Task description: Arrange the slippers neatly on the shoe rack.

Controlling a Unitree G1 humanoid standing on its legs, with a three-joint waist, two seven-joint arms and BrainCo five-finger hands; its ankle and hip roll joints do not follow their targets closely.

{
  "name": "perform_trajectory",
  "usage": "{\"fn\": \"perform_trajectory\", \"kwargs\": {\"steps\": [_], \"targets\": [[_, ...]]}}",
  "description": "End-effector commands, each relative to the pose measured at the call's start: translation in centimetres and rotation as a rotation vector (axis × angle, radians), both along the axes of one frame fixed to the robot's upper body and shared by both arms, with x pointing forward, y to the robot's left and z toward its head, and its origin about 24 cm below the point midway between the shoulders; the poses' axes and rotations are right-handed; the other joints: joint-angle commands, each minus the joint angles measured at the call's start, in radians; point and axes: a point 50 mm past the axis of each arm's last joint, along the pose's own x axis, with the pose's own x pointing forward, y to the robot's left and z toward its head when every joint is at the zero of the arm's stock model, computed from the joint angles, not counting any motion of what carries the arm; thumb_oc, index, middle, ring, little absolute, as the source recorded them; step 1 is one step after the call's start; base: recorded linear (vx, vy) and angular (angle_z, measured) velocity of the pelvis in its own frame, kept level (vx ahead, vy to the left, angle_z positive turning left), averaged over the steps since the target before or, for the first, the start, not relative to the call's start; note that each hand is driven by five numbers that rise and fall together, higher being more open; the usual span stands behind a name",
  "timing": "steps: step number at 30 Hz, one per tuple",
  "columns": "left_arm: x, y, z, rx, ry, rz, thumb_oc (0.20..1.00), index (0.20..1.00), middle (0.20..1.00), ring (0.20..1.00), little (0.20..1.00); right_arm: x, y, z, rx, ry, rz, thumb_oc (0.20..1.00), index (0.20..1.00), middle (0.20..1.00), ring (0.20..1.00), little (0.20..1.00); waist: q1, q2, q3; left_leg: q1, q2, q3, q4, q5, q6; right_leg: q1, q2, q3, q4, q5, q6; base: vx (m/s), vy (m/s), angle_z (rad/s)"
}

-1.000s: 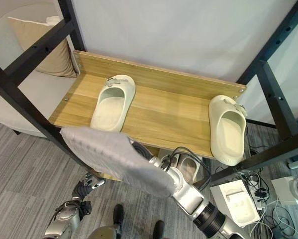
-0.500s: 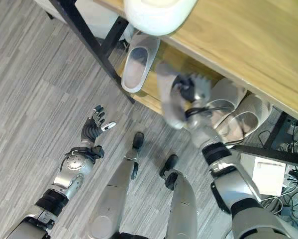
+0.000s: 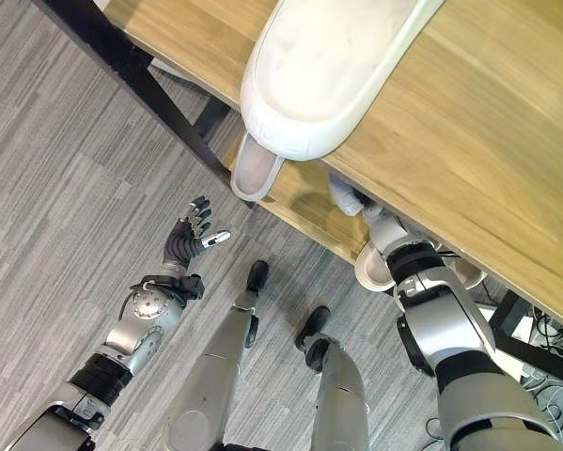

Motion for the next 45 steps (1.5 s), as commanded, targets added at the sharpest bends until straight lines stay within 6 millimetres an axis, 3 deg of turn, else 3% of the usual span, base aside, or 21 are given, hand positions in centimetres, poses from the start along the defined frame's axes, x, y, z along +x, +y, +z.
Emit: {"fn": "perform_trajectory", "kwargs": {"steps": [1,7,8,17,22,26,27,28,29,31,34,36,37,40,43,45], "targets": [[-0.7,-0.8,0.4,-0.062,-0.041,-0.035,1.000,1.000,1.000,1.000,1.000,0.4,-1.6,1.6,0.013,-0.006,-0.065,0.200,0.200,0.200,0.200,0.200,0.028,0.014,-0.061,-0.015,-0.017,0.005,0.007,-0.081,-0.006,0.054,0.004,0.009,-0.009,0.021,0.099,0.02,0.007,0.05],[-0.4,-1.2,1.1,-0.072,-0.059,-0.041,1.000,1.000,1.000,1.000,1.000,1.0,-0.4,0.9,-0.004,0.070,-0.045,0.200,0.200,0.200,0.200,0.200,0.039,0.020,-0.053,-0.022,-0.021,0.014,0.022,-0.091,0.001,0.058,0.005,0.014,-0.019,0.025,0.099,0.02,0.012,0.02],[-0.2,-1.4,1.1,-0.074,-0.058,-0.039,1.000,1.000,1.000,1.000,1.000,1.2,0.0,0.0,-0.006,0.127,-0.041,1.000,1.000,1.000,1.000,1.000,0.043,0.019,-0.053,-0.019,-0.023,0.014,0.023,-0.094,0.002,0.064,0.006,0.016,-0.025,0.026,0.099,0.04,0.009,-0.02],[-0.1,-1.7,1.6,-0.077,-0.070,-0.049,1.000,1.000,1.000,1.000,1.000,1.6,-0.1,-0.5,0.015,0.215,-0.070,1.000,1.000,1.000,1.000,1.000,0.043,0.030,-0.052,-0.004,-0.035,0.017,-0.005,-0.088,0.001,0.081,0.003,0.018,-0.053,0.034,0.099,0.01,0.005,0.02],[0.0,-1.1,1.1,-0.060,-0.053,-0.017,1.000,1.000,1.000,1.000,1.000,1.8,1.3,-0.7,0.074,0.213,-0.016,1.000,1.000,1.000,1.000,1.000,0.035,0.017,-0.046,0.007,-0.032,0.026,-0.010,-0.089,0.006,0.096,0.010,0.039,-0.076,0.050,0.104,0.01,0.022,-0.02],[0.0,-0.7,0.9,-0.067,-0.040,0.019,1.000,1.000,1.000,1.000,1.000,1.5,1.9,-1.8,0.273,0.168,0.029,1.000,1.000,1.000,1.000,1.000,0.018,0.011,-0.046,0.024,-0.028,0.030,-0.022,-0.090,0.010,0.102,0.015,0.053,-0.086,0.057,0.105,-0.01,0.040,-0.08],[0.0,-0.5,0.7,-0.069,-0.032,0.041,1.000,1.000,1.000,1.000,1.000,1.3,2.7,-2.7,0.413,0.151,0.079,1.000,1.000,1.000,1.000,1.000,0.009,0.011,-0.043,0.024,-0.020,0.037,-0.036,-0.060,0.016,0.097,0.019,0.050,-0.095,0.082,0.097,-0.07,0.059,-0.09],[0.0,-0.5,0.7,-0.068,-0.032,0.041,1.000,1.000,1.000,1.000,1.000,1.3,2.7,-2.7,0.414,0.151,0.079,1.000,1.000,1.000,1.000,1.000,0.010,0.011,-0.044,0.024,-0.020,0.037,-0.038,-0.059,0.016,0.097,0.019,0.050,-0.097,0.083,0.097,-0.07,0.061,-0.11],[0.0,-0.5,0.5,-0.064,-0.024,0.045,1.000,1.000,1.000,1.000,1.000,1.1,3.4,-3.6,0.596,0.137,0.138,1.000,1.000,1.000,1.000,1.000,0.001,0.009,-0.043,0.030,-0.017,0.039,-0.045,-0.059,0.015,0.100,0.020,0.052,-0.102,0.084,0.097,0.01,0.021,-0.18],[0.0,-0.3,0.4,-0.056,-0.016,0.054,1.000,1.000,1.000,1.000,1.000,1.0,3.7,-4.6,0.735,0.140,0.175,1.000,1.000,1.000,1.000,1.000,-0.004,0.005,-0.043,0.035,-0.016,0.042,-0.048,-0.059,0.015,0.101,0.020,0.054,-0.102,0.083,0.095,0.01,0.019,-0.21],[0.0,-0.6,0.0,-0.044,0.003,0.037,1.000,1.000,1.000,1.000,1.000,0.7,4.4,-6.6,1.045,0.145,0.225,1.000,1.000,1.000,1.000,1.000,-0.005,0.005,-0.040,0.041,-0.016,0.043,-0.046,-0.065,0.015,0.105,0.018,0.055,-0.103,0.080,0.095,0.01,-0.003,-0.09],[-0.1,-0.9,-0.3,-0.038,0.017,0.019,1.000,1.000,1.000,1.000,1.000,0.5,4.9,-7.9,1.166,0.181,0.243,1.000,1.000,1.000,1.000,1.000,-0.002,0.009,-0.039,0.043,-0.016,0.044,-0.045,-0.066,0.015,0.106,0.017,0.056,-0.100,0.078,0.095,0.05,-0.022,-0.01],[-0.1,-0.9,-0.4,-0.036,0.023,0.010,1.000,1.000,1.000,1.000,1.000,0.5,5.3,-8.2,1.182,0.204,0.267,1.000,1.000,1.000,1.000,1.000,-0.002,0.005,-0.041,0.053,-0.021,0.040,-0.038,-0.098,0.011,0.117,0.014,0.065,-0.095,0.054,0.103,0.09,-0.051,-0.03],[-0.1,-1.2,-0.6,-0.035,0.030,-0.019,1.000,1.000,1.000,1.000,1.000,0.5,6.8,-8.4,1.239,0.238,0.342,1.000,1.000,1.000,1.000,1.000,0.014,0.013,-0.042,0.058,-0.025,0.037,-0.042,-0.095,0.010,0.127,0.013,0.060,-0.101,0.053,0.103,0.04,-0.053,0.00],[0.0,-1.3,-1.0,-0.025,0.052,-0.031,1.000,1.000,1.000,1.000,1.000,0.7,9.4,-6.5,1.334,0.215,0.490,1.000,1.000,1.000,1.000,1.000,0.033,0.020,-0.047,0.080,-0.024,0.036,-0.063,-0.086,0.005,0.142,0.013,0.058,-0.112,0.052,0.104,0.02,-0.052,0.01],[0.0,-1.2,-1.1,-0.023,0.056,-0.029,1.000,1.000,1.000,1.000,1.000,0.8,10.0,-5.8,1.333,0.205,0.525,1.000,1.000,1.000,1.000,1.000,0.036,0.019,-0.048,0.087,-0.024,0.037,-0.071,-0.083,0.004,0.148,0.014,0.058,-0.118,0.053,0.104,0.00,-0.021,0.02]]}}
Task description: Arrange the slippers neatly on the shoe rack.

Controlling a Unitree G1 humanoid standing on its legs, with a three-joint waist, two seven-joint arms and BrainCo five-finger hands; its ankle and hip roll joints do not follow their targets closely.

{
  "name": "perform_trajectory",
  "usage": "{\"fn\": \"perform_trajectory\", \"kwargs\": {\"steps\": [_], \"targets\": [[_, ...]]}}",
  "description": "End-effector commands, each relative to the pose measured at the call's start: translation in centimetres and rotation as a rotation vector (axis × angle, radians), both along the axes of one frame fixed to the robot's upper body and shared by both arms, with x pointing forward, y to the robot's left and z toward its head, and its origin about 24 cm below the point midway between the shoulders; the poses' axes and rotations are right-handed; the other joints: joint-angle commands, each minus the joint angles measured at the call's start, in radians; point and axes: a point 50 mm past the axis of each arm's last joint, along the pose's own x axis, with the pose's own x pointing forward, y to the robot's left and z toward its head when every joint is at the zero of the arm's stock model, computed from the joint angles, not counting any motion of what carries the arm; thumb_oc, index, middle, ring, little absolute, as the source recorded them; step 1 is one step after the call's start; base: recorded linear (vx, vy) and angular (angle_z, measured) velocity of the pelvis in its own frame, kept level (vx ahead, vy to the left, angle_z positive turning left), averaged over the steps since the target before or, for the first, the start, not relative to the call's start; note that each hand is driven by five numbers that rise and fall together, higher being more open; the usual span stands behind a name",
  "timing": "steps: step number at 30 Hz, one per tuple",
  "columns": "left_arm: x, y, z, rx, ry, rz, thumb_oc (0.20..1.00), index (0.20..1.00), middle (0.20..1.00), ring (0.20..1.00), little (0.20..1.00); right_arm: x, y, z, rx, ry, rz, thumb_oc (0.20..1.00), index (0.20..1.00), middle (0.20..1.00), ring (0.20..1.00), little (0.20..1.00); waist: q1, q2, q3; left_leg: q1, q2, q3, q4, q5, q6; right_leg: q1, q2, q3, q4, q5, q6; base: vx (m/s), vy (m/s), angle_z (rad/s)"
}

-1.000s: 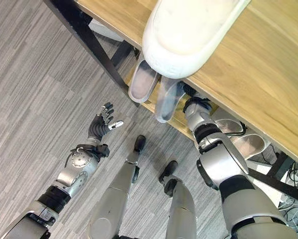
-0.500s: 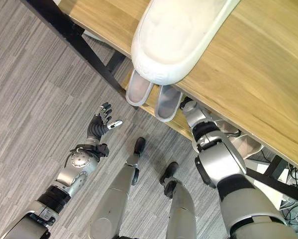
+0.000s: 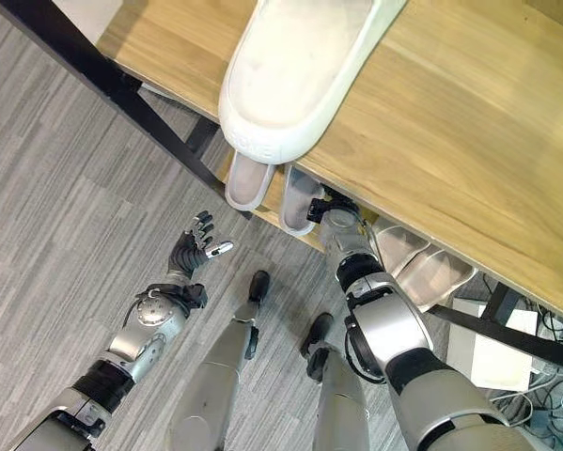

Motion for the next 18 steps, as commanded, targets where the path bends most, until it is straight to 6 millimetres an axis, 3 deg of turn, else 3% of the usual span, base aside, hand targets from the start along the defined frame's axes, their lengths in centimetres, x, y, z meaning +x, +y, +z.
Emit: {"fn": "perform_trajectory", "kwargs": {"steps": [1,2,3,4,6,11,14,16,18], "targets": [[0.4,-1.0,1.1,-0.025,-0.054,-0.044,1.000,1.000,1.000,1.000,1.000,0.3,2.0,3.6,0.074,-0.155,0.104,1.000,1.000,1.000,1.000,1.000,0.034,-0.003,0.019,0.062,-0.038,0.006,-0.009,-0.097,0.012,0.146,-0.009,0.017,-0.057,0.020,0.101,0.00,0.000,0.00],[0.5,-1.0,1.1,-0.025,-0.054,-0.044,1.000,1.000,1.000,1.000,1.000,0.3,2.0,3.6,0.074,-0.155,0.104,1.000,1.000,1.000,1.000,1.000,0.035,-0.003,0.021,0.064,-0.038,0.006,-0.011,-0.097,0.012,0.148,-0.008,0.017,-0.058,0.021,0.101,0.00,-0.028,-0.03],[0.5,-0.9,0.8,-0.027,-0.039,-0.042,1.000,1.000,1.000,1.000,1.000,0.3,2.5,5.2,0.089,-0.203,0.120,1.000,1.000,1.000,1.000,1.000,0.038,-0.005,0.015,0.080,-0.032,0.007,-0.024,-0.090,0.010,0.156,-0.004,0.019,-0.070,0.026,0.100,-0.09,0.019,-0.05],[0.5,-0.9,0.8,-0.026,-0.041,-0.045,1.000,1.000,1.000,1.000,1.000,0.3,2.6,5.9,0.072,-0.224,0.125,1.000,1.000,1.000,1.000,1.000,0.042,-0.001,0.015,0.079,-0.026,0.012,-0.033,-0.058,0.013,0.155,0.000,0.011,-0.083,0.051,0.093,-0.09,0.017,-0.08],[0.5,-0.8,0.9,-0.018,-0.043,-0.049,1.000,1.000,1.000,1.000,1.000,0.3,2.4,6.8,0.018,-0.264,0.126,1.000,1.000,1.000,1.000,1.000,0.038,-0.009,0.009,0.097,-0.021,0.016,-0.042,-0.056,0.011,0.170,0.002,0.017,-0.093,0.054,0.093,-0.04,0.009,-0.07],[0.5,-0.4,0.6,0.007,-0.031,-0.039,1.000,1.000,1.000,1.000,1.000,0.1,1.8,6.1,-0.114,-0.263,0.138,1.000,1.000,1.000,1.000,1.000,0.016,-0.026,-0.004,0.132,-0.011,0.027,-0.051,-0.059,0.011,0.197,0.004,0.030,-0.115,0.064,0.093,0.00,0.004,-0.13],[0.4,0.0,0.3,0.025,-0.015,-0.031,1.000,1.000,1.000,1.000,1.000,-0.5,1.1,3.0,-0.218,-0.189,0.160,1.000,1.000,1.000,1.000,1.000,-0.012,-0.050,-0.026,0.182,0.003,0.047,-0.083,-0.051,0.008,0.236,0.009,0.052,-0.168,0.092,0.100,0.01,0.012,-0.09],[0.2,0.8,-0.4,0.048,0.010,-0.017,1.000,1.000,1.000,1.000,1.000,-1.6,0.7,-0.7,-0.264,-0.113,0.202,1.000,1.000,1.000,1.000,1.000,-0.037,-0.065,-0.052,0.238,0.017,0.064,-0.130,-0.036,0.004,0.273,0.010,0.066,-0.212,0.115,0.107,0.05,0.031,-0.32],[0.0,1.2,-1.1,0.065,0.041,-0.011,1.000,1.000,1.000,1.000,1.000,-2.6,0.5,-3.1,-0.290,-0.061,0.239,1.000,1.000,1.000,1.000,1.000,-0.055,-0.071,-0.075,0.277,0.024,0.077,-0.165,-0.022,0.000,0.300,0.012,0.075,-0.247,0.132,0.111,0.05,0.022,-0.40]]}}
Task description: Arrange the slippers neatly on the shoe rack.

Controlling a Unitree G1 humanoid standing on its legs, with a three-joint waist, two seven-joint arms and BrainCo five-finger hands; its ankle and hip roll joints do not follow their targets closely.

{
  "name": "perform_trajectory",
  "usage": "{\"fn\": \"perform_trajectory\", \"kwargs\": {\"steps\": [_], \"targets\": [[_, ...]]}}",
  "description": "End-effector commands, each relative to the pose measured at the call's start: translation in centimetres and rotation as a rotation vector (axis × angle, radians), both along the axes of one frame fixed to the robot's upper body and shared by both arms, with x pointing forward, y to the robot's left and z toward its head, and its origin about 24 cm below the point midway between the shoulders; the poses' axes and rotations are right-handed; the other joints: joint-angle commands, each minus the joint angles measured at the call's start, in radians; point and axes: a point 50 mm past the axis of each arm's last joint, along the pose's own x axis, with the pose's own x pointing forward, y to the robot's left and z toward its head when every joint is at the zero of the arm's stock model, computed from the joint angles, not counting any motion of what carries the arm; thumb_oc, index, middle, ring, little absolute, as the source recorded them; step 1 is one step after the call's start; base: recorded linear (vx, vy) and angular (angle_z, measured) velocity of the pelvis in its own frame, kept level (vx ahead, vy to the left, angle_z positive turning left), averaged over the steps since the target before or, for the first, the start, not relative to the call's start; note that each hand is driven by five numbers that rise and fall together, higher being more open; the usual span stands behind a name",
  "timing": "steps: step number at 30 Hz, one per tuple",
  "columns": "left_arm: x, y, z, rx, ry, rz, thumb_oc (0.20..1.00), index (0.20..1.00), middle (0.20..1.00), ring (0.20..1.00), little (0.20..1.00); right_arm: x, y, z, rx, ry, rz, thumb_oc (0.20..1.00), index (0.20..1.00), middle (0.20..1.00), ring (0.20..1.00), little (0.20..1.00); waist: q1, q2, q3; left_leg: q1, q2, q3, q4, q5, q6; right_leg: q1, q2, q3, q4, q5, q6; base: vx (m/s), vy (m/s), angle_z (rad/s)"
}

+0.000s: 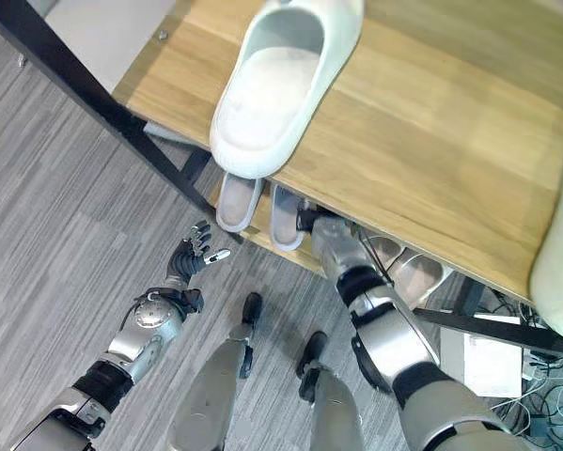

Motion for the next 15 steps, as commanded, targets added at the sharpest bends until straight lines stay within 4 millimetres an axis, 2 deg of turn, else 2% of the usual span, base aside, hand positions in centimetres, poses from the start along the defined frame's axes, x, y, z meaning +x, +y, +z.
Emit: {"fn": "perform_trajectory", "kwargs": {"steps": [1,3,4,5,6,7,10,12,13,14,15], "targets": [[0.1,0.3,0.0,0.033,-0.012,-0.017,1.000,1.000,1.000,1.000,1.000,-0.6,0.8,-0.1,-0.037,-0.036,0.081,1.000,1.000,1.000,1.000,1.000,-0.020,-0.051,-0.048,0.083,-0.009,0.002,-0.076,-0.028,-0.002,0.116,-0.035,0.009,-0.072,0.054,0.104,0.06,0.013,-0.37],[-0.2,0.6,-0.6,0.039,0.006,-0.009,1.000,1.000,1.000,1.000,1.000,-2.0,0.8,-2.0,-0.041,-0.007,0.120,1.000,1.000,1.000,1.000,1.000,-0.033,-0.053,-0.070,0.123,-0.007,0.015,-0.113,-0.016,-0.006,0.144,-0.032,0.012,-0.101,0.066,0.108,0.07,0.011,-0.30],[-0.7,0.8,-1.4,0.049,0.037,-0.008,1.000,1.000,1.000,1.000,1.000,-4.2,0.7,-4.6,-0.037,0.038,0.172,1.000,1.000,1.000,1.000,1.000,-0.052,-0.053,-0.097,0.162,-0.011,0.030,-0.156,-0.001,-0.013,0.175,-0.030,0.017,-0.135,0.084,0.117,0.07,0.022,-0.32],[-1.0,0.9,-1.8,0.047,0.049,-0.008,1.000,1.000,1.000,1.000,1.000,-5.2,0.5,-5.6,-0.034,0.053,0.191,1.000,1.000,1.000,1.000,1.000,-0.059,-0.050,-0.111,0.181,-0.014,0.034,-0.177,0.006,-0.016,0.188,-0.028,0.019,-0.152,0.091,0.120,0.09,0.026,-0.27],[-1.4,1.2,-2.4,0.063,0.067,-0.016,1.000,1.000,1.000,1.000,1.000,-6.9,-0.6,-7.0,-0.043,0.071,0.221,1.000,1.000,1.000,1.000,1.000,-0.075,-0.042,-0.139,0.217,-0.016,0.044,-0.215,0.020,-0.026,0.219,-0.027,0.016,-0.187,0.097,0.127,0.05,0.018,-0.26],[-1.4,1.1,-2.4,0.062,0.068,-0.017,1.000,1.000,1.000,1.000,1.000,-7.0,-0.6,-7.0,-0.044,0.072,0.220,1.000,1.000,1.000,1.000,1.000,-0.076,-0.041,-0.139,0.218,-0.016,0.043,-0.216,0.021,-0.026,0.221,-0.026,0.016,-0.189,0.098,0.127,0.05,0.011,-0.17],[-2.4,1.7,-3.3,0.103,0.093,-0.043,1.000,1.000,1.000,1.000,1.000,-9.8,-2.9,-9.0,-0.101,0.105,0.243,1.000,1.000,1.000,1.000,1.000,-0.103,-0.028,-0.178,0.249,-0.017,0.059,-0.231,0.021,-0.036,0.256,-0.031,0.013,-0.223,0.109,0.134,0.04,0.029,-0.06],[-3.8,2.4,-4.2,0.148,0.123,-0.090,1.000,1.000,1.000,1.000,1.000,-12.7,-5.0,-10.3,-0.199,0.135,0.269,1.000,1.000,1.000,1.000,1.000,-0.133,-0.020,-0.208,0.273,-0.014,0.076,-0.231,0.014,-0.042,0.279,-0.036,0.021,-0.246,0.119,0.140,0.04,0.030,0.03],[-3.8,2.4,-4.2,0.148,0.125,-0.090,1.000,1.000,1.000,1.000,1.000,-12.8,-5.0,-10.3,-0.199,0.137,0.269,1.000,1.000,1.000,1.000,1.000,-0.133,-0.020,-0.209,0.273,-0.014,0.076,-0.231,0.013,-0.042,0.280,-0.036,0.021,-0.247,0.120,0.140,0.06,0.032,-0.05],[-4.8,3.2,-4.4,0.201,0.127,-0.126,1.000,1.000,1.000,1.000,1.000,-14.7,-6.2,-11.2,-0.239,0.170,0.287,1.000,1.000,1.000,1.000,1.000,-0.150,-0.016,-0.226,0.294,-0.014,0.089,-0.231,0.005,-0.041,0.293,-0.037,0.032,-0.258,0.125,0.143,0.04,0.015,-0.09],[-4.8,3.2,-4.4,0.201,0.129,-0.127,1.000,1.000,1.000,1.000,1.000,-14.8,-6.2,-11.2,-0.239,0.173,0.287,1.000,1.000,1.000,1.000,1.000,-0.149,-0.016,-0.228,0.295,-0.014,0.090,-0.231,0.004,-0.041,0.294,-0.037,0.033,-0.259,0.126,0.144,0.06,0.017,-0.16]]}}
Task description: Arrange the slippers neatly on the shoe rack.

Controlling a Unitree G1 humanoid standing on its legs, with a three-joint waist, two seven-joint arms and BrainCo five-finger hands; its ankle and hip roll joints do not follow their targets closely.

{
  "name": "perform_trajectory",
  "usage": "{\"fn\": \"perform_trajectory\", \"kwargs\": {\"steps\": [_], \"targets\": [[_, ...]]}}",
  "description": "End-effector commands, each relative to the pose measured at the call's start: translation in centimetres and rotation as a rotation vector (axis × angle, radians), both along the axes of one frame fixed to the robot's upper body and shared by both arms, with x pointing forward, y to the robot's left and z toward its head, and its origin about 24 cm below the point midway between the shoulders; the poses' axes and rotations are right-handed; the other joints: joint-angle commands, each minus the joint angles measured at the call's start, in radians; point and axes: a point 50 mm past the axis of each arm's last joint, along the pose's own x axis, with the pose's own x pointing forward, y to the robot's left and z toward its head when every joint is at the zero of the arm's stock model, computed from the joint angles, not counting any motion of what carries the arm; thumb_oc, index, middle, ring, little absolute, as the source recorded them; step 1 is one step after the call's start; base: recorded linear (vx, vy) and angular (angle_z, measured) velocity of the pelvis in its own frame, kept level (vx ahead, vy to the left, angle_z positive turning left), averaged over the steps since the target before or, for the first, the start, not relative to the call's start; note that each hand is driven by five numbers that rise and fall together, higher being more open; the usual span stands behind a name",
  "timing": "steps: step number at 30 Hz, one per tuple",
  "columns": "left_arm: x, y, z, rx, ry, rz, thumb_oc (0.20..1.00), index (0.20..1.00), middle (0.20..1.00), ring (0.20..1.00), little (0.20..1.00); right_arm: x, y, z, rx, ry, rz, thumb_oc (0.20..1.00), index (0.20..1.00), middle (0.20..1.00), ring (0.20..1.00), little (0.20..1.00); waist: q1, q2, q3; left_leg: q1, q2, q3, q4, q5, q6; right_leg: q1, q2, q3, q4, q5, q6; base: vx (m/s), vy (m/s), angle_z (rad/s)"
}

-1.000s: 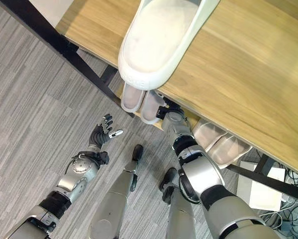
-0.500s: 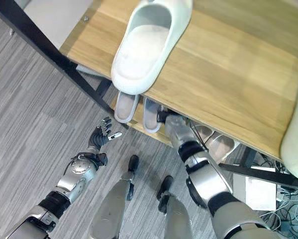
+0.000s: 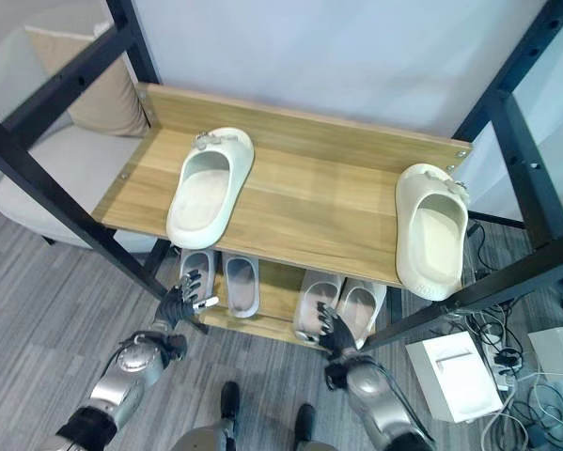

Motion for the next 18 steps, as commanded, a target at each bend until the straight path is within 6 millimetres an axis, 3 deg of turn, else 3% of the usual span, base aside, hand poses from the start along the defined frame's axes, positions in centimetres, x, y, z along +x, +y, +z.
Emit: {"fn": "perform_trajectory", "kwargs": {"steps": [1,6,10,13,15,16,18], "targets": [[0.9,0.3,1.9,0.081,-0.100,-0.114,1.000,1.000,1.000,1.000,1.000,1.9,0.2,2.9,-0.038,-0.168,0.107,1.000,1.000,1.000,1.000,1.000,0.009,-0.015,0.002,0.024,0.005,-0.008,-0.006,-0.030,-0.053,0.011,-0.053,-0.022,0.069,-0.006,0.107,0.04,0.007,-0.21],[-0.6,0.8,2.4,0.207,-0.101,-0.278,1.000,1.000,1.000,1.000,1.000,-1.9,-1.7,0.1,-0.014,-0.003,0.109,1.000,1.000,1.000,1.000,1.000,-0.017,-0.008,-0.024,0.059,0.010,0.014,-0.006,-0.046,-0.054,0.037,-0.055,-0.005,0.058,-0.008,0.109,0.04,0.003,-0.22],[-0.1,-0.9,3.7,0.519,-0.164,-0.614,1.000,1.000,1.000,1.000,1.000,-4.1,-2.8,-2.3,-0.015,0.135,0.107,1.000,1.000,1.000,1.000,1.000,-0.048,0.000,-0.040,0.076,0.016,0.032,-0.006,-0.054,-0.060,0.044,-0.053,0.011,0.050,-0.008,0.112,0.01,-0.012,-0.14],[1.0,-6.8,7.5,0.605,-0.383,-0.943,1.000,1.000,1.000,1.000,1.000,-4.6,-3.0,-3.8,-0.010,0.198,0.074,1.000,1.000,1.000,1.000,1.000,-0.073,0.008,-0.037,0.078,0.020,0.033,-0.006,-0.057,-0.064,0.039,-0.050,0.013,0.063,-0.017,0.110,-0.02,-0.039,-0.04],[1.4,-11.2,12.1,0.547,-0.597,-1.098,1.000,1.000,1.000,1.000,1.000,-4.0,-3.0,-4.2,-0.008,0.211,0.034,1.000,1.000,1.000,1.000,1.000,-0.084,0.019,-0.039,0.077,0.023,0.028,-0.006,-0.054,-0.067,0.036,-0.046,0.011,0.067,-0.023,0.110,-0.01,-0.058,-0.04],[1.5,-11.2,12.3,0.549,-0.598,-1.100,1.000,1.000,1.000,1.000,1.000,-3.8,-3.0,-4.2,-0.006,0.207,0.031,1.000,1.000,1.000,1.000,1.000,-0.082,0.018,-0.035,0.078,0.023,0.027,-0.006,-0.054,-0.067,0.037,-0.046,0.010,0.068,-0.023,0.110,-0.01,-0.043,0.02],[1.2,-13.2,15.1,0.466,-0.694,-1.169,1.000,1.000,1.000,1.000,1.000,-3.3,-3.0,-4.2,-0.012,0.203,0.018,1.000,1.000,1.000,1.000,1.000,-0.084,0.025,-0.036,0.076,0.024,0.024,-0.006,-0.052,-0.069,0.038,-0.044,0.007,0.070,-0.027,0.109,-0.01,-0.025,0.00]]}}
